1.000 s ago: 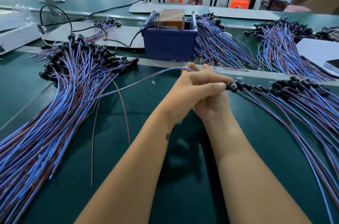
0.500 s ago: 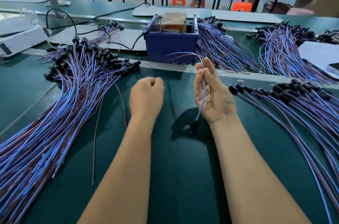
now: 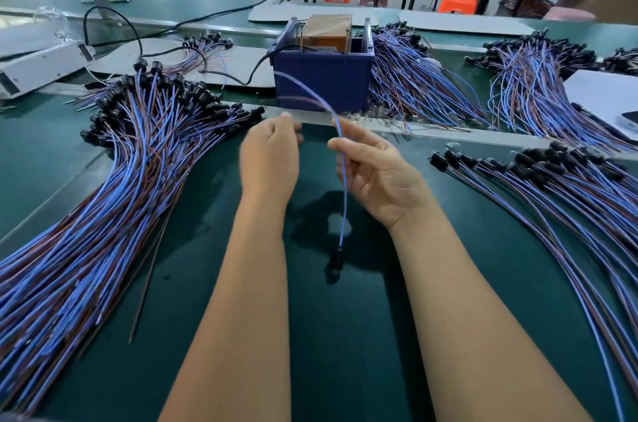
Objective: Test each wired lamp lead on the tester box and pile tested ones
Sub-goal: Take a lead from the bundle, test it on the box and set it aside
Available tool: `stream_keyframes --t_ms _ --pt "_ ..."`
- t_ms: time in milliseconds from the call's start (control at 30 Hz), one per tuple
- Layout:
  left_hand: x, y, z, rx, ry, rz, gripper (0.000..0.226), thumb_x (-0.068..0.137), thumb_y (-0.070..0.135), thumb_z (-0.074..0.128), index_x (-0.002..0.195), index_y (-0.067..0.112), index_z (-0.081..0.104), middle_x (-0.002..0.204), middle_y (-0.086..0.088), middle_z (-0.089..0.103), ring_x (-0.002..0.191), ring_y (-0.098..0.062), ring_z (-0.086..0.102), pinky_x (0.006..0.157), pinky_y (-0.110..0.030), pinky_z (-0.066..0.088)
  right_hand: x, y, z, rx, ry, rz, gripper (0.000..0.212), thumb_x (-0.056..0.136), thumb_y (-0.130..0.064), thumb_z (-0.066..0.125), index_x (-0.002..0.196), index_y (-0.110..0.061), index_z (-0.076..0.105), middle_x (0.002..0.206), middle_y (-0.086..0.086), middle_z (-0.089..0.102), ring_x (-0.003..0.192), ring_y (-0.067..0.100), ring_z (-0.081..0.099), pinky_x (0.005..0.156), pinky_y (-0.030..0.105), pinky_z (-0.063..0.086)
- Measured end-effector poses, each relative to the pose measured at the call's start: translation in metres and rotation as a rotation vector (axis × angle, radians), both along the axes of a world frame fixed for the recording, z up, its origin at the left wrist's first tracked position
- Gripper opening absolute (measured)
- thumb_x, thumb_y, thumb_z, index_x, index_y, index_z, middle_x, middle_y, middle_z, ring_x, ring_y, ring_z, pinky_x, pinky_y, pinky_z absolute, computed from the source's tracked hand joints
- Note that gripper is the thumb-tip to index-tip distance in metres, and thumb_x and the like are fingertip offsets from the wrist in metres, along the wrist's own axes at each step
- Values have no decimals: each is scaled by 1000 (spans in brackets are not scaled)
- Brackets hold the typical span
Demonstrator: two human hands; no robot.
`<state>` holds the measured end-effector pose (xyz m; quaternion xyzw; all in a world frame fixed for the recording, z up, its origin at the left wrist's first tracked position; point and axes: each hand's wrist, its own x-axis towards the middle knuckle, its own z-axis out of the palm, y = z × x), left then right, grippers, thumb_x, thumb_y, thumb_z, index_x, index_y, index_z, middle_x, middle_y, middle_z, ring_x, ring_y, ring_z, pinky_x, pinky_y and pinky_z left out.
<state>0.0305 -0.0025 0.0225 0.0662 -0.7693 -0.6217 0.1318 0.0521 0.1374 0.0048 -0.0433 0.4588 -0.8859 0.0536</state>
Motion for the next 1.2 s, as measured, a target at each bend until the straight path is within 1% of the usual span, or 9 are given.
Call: stream_keyframes --t_ms 67,133,267,400,567,667,767,967,1200 --pt "-7 15 3 303 -102 -132 31 97 28 43 84 17 69 74 1 71 67 -19 65 59 -34 54 0 -9 -1 241 10 -31 16 85 3 62 94 -8 69 73 7 67 53 8 50 51 16 42" --pt "-9 23 -5 354 -109 -150 23 97 24 49 84 17 67 70 2 67 51 -13 58 41 -22 45 2 -19 -3 520 46 -99 13 88 3 61 88 -8 66 68 4 64 51 7 48 50 16 39" --pt "-8 23 -23 356 -66 -161 20 94 18 59 80 21 72 65 6 65 52 -12 55 44 -21 44 0 -28 -9 749 112 -234 16 89 -4 60 77 -15 64 55 -12 62 50 -2 54 50 13 41" --pt "-3 21 -24 329 -48 -270 15 89 16 67 77 18 75 69 -6 68 55 -16 57 50 -23 49 -1 -27 -10 819 98 -391 23 88 -12 57 69 -23 65 60 -10 64 59 7 57 59 29 45" --pt "-2 23 -28 217 40 -240 16 89 15 68 74 19 72 68 3 71 64 -9 62 60 -18 52 0 -26 -11 914 95 -454 16 89 -11 59 80 -7 71 73 8 69 69 21 59 72 42 52" --pt "-2 23 -32 141 54 -253 19 91 21 65 74 22 71 71 4 72 65 -5 62 62 -18 50 1 -25 -11 917 76 -497 9 89 -13 63 92 -11 72 80 4 72 78 21 66 73 35 54" --pt "-3 19 -34 193 47 -262 20 91 20 63 72 21 71 72 -3 70 64 -11 59 65 -29 51 3 -26 -11 926 87 -493 5 90 -14 65 88 -19 67 72 -4 67 69 12 62 66 23 47" --pt "-6 19 -34 194 67 -156 22 94 19 57 76 24 68 72 9 69 73 -7 61 77 -31 52 2 -23 -10 913 44 -537 10 90 -12 62 86 -11 72 79 2 70 80 19 65 76 34 53" --pt "-5 23 -32 -3 82 -197 21 95 20 59 78 29 68 70 13 67 64 0 56 62 -14 46 2 -23 -10 1044 55 -559 14 91 -24 66 83 -15 74 75 -5 68 76 13 62 64 21 44"
